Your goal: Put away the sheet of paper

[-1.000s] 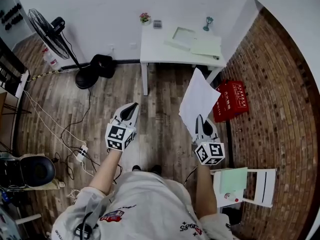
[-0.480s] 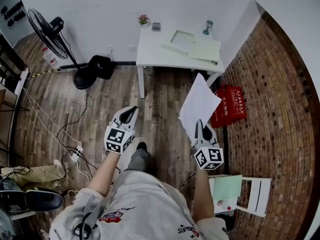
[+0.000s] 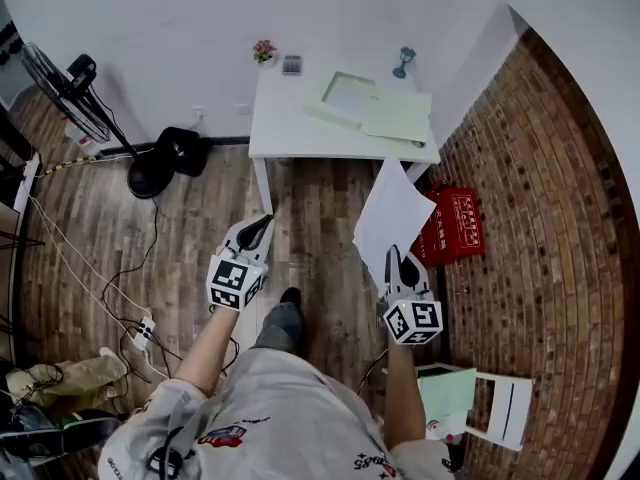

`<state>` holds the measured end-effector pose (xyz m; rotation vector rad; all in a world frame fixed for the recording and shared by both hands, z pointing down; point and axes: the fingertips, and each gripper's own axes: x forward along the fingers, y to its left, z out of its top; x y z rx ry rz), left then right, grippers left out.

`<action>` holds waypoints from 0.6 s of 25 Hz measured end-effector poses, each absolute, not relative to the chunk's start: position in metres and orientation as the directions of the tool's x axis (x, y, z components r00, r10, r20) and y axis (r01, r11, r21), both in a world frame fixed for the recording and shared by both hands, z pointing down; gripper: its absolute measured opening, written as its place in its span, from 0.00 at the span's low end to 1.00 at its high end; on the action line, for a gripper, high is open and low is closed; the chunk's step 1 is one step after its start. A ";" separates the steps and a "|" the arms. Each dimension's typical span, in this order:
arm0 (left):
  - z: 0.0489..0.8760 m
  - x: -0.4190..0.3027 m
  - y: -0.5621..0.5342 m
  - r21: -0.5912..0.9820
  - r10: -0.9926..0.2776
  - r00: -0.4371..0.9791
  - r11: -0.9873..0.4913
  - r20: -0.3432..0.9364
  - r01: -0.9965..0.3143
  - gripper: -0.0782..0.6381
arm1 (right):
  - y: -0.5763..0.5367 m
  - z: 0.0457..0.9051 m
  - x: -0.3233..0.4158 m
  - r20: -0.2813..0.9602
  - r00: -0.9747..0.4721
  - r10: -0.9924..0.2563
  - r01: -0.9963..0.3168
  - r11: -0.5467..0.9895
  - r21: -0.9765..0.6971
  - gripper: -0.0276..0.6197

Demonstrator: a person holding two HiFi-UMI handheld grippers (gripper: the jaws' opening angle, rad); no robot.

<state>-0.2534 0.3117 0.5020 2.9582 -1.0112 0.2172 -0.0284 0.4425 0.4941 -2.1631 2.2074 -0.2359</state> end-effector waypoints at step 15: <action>0.479 -0.153 0.085 -0.058 -0.547 0.828 -0.837 0.124 -0.544 0.15 | 0.217 0.467 0.060 0.052 0.032 -0.998 -0.989 -0.039 -0.144 0.04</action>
